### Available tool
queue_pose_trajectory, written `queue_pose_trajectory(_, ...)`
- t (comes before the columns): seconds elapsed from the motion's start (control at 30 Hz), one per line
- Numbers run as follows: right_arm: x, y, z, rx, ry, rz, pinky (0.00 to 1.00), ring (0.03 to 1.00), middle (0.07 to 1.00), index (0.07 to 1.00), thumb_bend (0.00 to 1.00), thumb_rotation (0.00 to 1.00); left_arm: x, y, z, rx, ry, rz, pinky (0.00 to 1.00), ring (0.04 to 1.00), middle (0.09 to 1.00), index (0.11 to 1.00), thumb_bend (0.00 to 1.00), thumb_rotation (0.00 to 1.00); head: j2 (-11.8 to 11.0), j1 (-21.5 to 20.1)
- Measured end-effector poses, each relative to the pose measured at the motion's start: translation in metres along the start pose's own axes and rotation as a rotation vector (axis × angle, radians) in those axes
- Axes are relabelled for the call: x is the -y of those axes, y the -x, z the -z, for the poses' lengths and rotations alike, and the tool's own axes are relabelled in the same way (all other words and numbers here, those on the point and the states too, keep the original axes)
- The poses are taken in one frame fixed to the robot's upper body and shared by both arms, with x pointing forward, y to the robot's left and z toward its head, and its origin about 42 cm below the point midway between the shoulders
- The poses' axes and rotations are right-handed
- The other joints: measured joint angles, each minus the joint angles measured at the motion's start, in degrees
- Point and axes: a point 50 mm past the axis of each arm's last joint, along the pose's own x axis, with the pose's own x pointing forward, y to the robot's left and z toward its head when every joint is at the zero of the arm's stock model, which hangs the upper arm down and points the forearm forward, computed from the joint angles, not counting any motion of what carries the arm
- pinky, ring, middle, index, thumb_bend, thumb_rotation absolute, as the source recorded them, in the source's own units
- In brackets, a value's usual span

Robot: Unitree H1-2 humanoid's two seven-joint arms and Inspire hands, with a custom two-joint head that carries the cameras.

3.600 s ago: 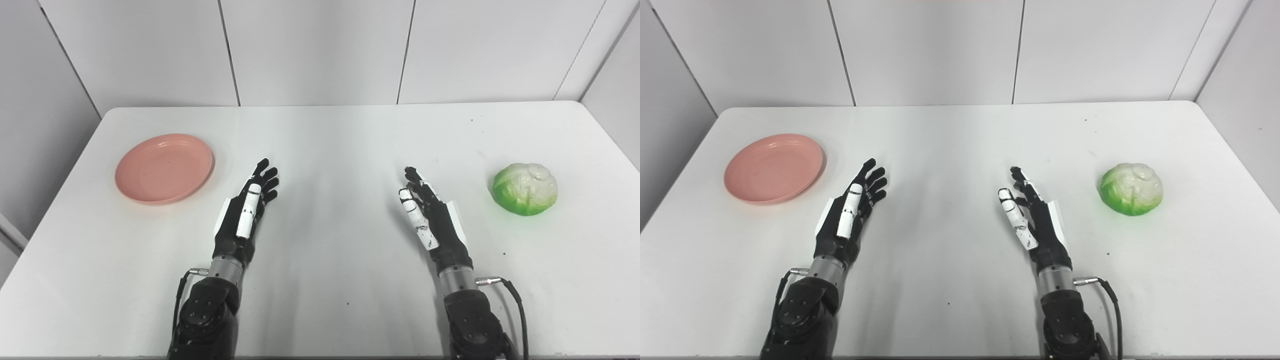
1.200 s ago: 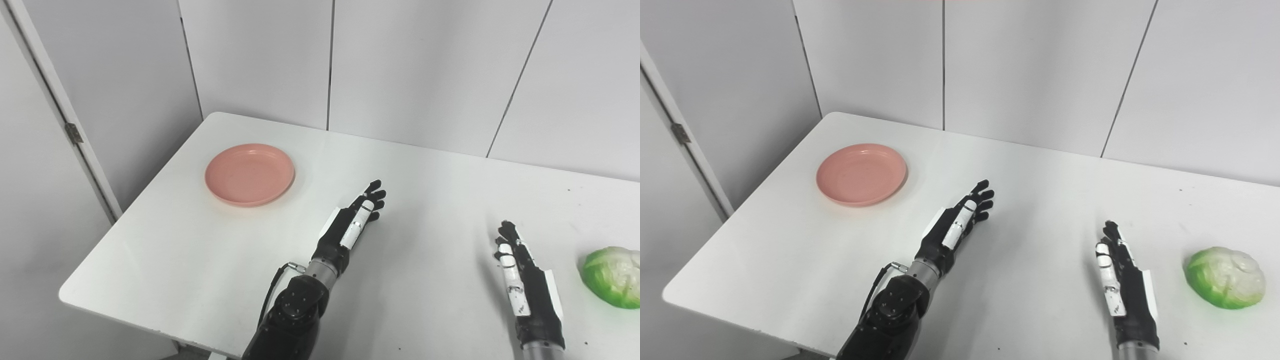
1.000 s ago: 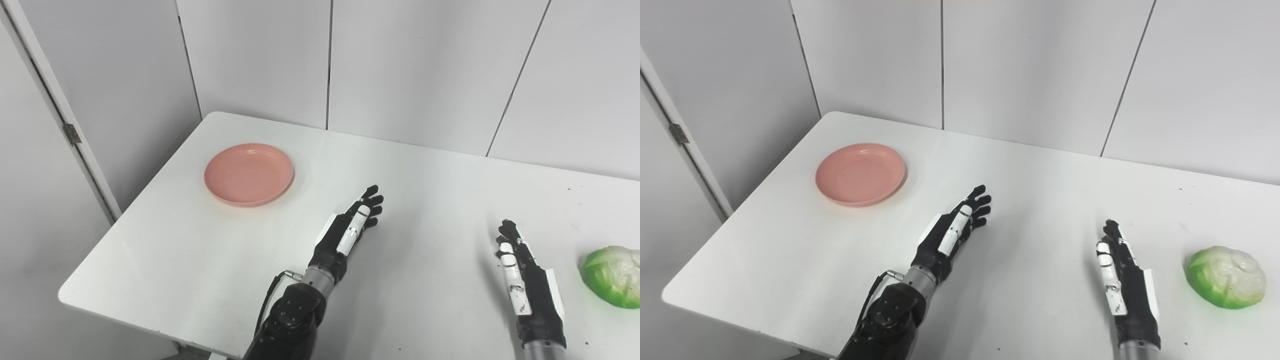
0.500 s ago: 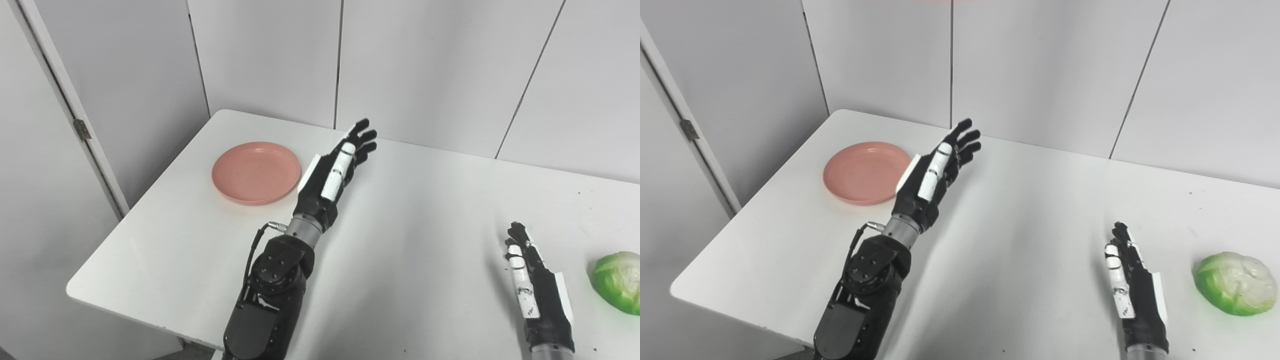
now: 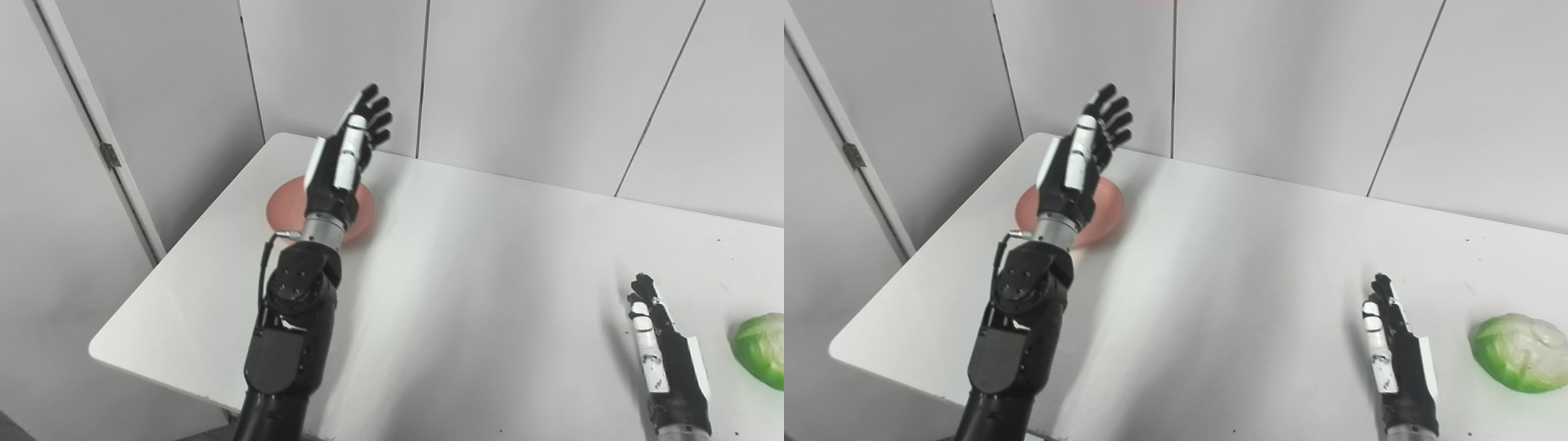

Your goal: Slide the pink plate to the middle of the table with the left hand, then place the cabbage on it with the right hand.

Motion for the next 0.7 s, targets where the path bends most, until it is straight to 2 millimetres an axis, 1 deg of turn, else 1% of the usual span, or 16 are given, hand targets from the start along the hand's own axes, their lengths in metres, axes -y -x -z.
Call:
queue_pose_trajectory(0.13, 0.0, 0.0, 0.0, 0.001, -0.005, 0.0, 0.92, 0.926, 0.938, 0.937, 0.13, 1.0, -0.026, -0.008, 0.006, -0.013, -0.026, -0.065, 0.91, 0.904, 0.911, 0.899, 0.44, 1.0, 0.0, 0.53)
queue_pose_trajectory(0.23, 0.001, 0.0, 0.0, -0.001, -0.003, -0.001, 0.92, 0.924, 0.937, 0.934, 0.13, 1.0, -0.046, -0.013, 0.01, -0.034, -0.033, -0.112, 0.89, 0.9, 0.906, 0.891, 0.45, 1.0, -0.17, 1.84)
queue_pose_trajectory(0.37, 0.002, 0.0, 0.0, -0.001, -0.006, -0.001, 0.93, 0.93, 0.945, 0.94, 0.13, 1.0, -0.065, -0.02, 0.014, -0.058, -0.053, -0.15, 0.89, 0.91, 0.912, 0.897, 0.44, 1.0, -0.17, 2.2)
queue_pose_trajectory(0.5, 0.002, 0.0, 0.0, 0.001, -0.005, -0.001, 0.92, 0.931, 0.938, 0.934, 0.12, 1.0, -0.081, -0.027, 0.014, -0.067, -0.073, -0.18, 0.89, 0.909, 0.909, 0.895, 0.44, 1.0, -0.17, 2.29)
queue_pose_trajectory(0.6, 0.002, 0.0, -0.001, 0.003, -0.006, 0.0, 0.93, 0.937, 0.942, 0.939, 0.1, 1.0, -0.096, -0.029, 0.015, -0.08, -0.077, -0.21, 0.88, 0.899, 0.902, 0.891, 0.43, 1.0, -0.26, 2.55)
queue_pose_trajectory(0.67, 0.003, 0.0, -0.001, 0.003, -0.01, 0.001, 0.93, 0.935, 0.94, 0.939, 0.11, 1.0, -0.107, -0.03, 0.018, -0.095, -0.081, -0.234, 0.89, 0.898, 0.902, 0.891, 0.43, 1.0, -0.26, 2.55)
queue_pose_trajectory(0.7, 0.003, 0.001, -0.001, 0.004, -0.012, 0.003, 0.95, 0.942, 0.947, 0.946, 0.11, 1.0, -0.112, -0.03, 0.02, -0.101, -0.078, -0.243, 0.89, 0.899, 0.904, 0.892, 0.44, 1.0, -0.26, 2.55)
